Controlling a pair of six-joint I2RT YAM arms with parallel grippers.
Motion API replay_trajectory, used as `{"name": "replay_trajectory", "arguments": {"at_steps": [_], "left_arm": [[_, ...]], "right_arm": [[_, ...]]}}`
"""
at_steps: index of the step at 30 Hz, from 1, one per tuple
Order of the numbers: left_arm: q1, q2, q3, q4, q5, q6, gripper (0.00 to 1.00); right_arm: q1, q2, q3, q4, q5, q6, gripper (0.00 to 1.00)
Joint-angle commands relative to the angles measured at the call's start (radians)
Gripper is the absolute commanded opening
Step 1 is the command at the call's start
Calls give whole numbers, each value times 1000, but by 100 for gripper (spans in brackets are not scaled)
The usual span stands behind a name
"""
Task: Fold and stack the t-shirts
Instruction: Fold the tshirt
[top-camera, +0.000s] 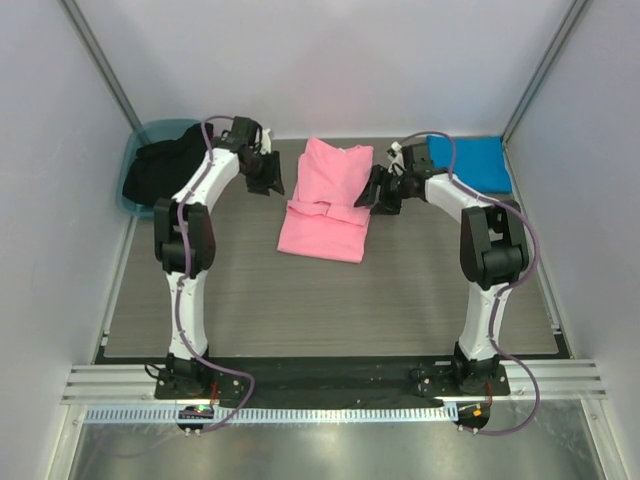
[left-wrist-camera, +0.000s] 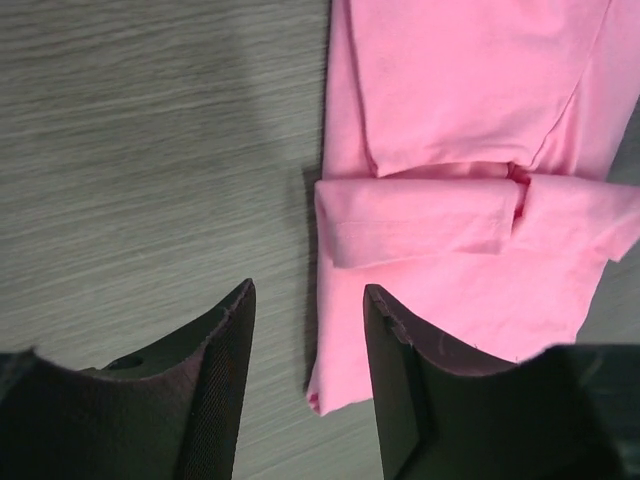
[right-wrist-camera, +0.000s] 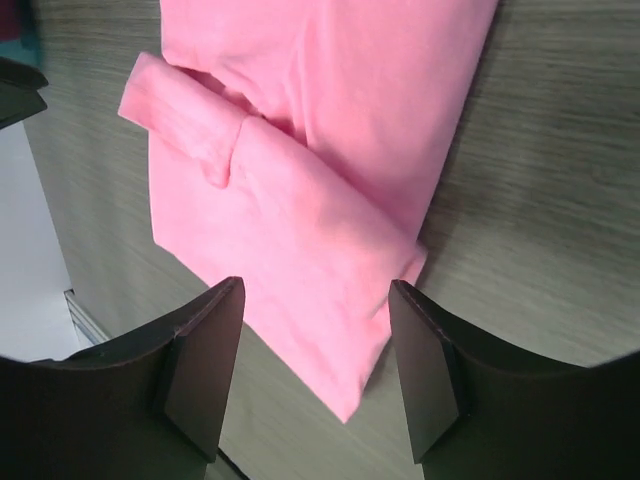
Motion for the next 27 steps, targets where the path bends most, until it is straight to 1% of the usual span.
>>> {"name": "replay_trajectory", "arguments": {"at_steps": [1, 2, 4, 5, 6, 8, 9, 11, 13, 17, 27], "left_arm": [[18, -121, -39, -50, -36, 28, 49], [29, -146, -86, -65, 4, 28, 49], [37, -164, -131, -114, 53, 28, 52], [46, -167, -153, -127, 79, 28, 53], [49, -179, -203, -139, 137, 23, 54], [53, -188, -254, -141, 188, 8, 57], [54, -194, -283, -136, 233, -11, 57], [52, -194, -360, -124, 271, -31, 59], [54, -193, -415, -105, 296, -48, 61], [52, -168, -440, -87, 317, -66, 61], [35, -110, -455, -78, 324, -69, 55]], "right_arm": [[-25, -127, -21, -72, -3, 9, 66], [-28, -173, -81, -86, -9, 20, 66], [-28, -207, -149, -84, -35, 60, 66], [-28, -228, -217, -80, -54, 78, 66], [-22, -241, -250, -73, -63, 94, 65], [-19, -250, -323, -69, -75, 117, 64], [-18, -253, -340, -63, -80, 127, 64], [-14, -251, -374, -41, -97, 157, 64], [-10, -244, -384, -27, -103, 170, 63], [5, -216, -391, 15, -126, 207, 61], [48, -133, -390, 17, -171, 224, 57]]}}
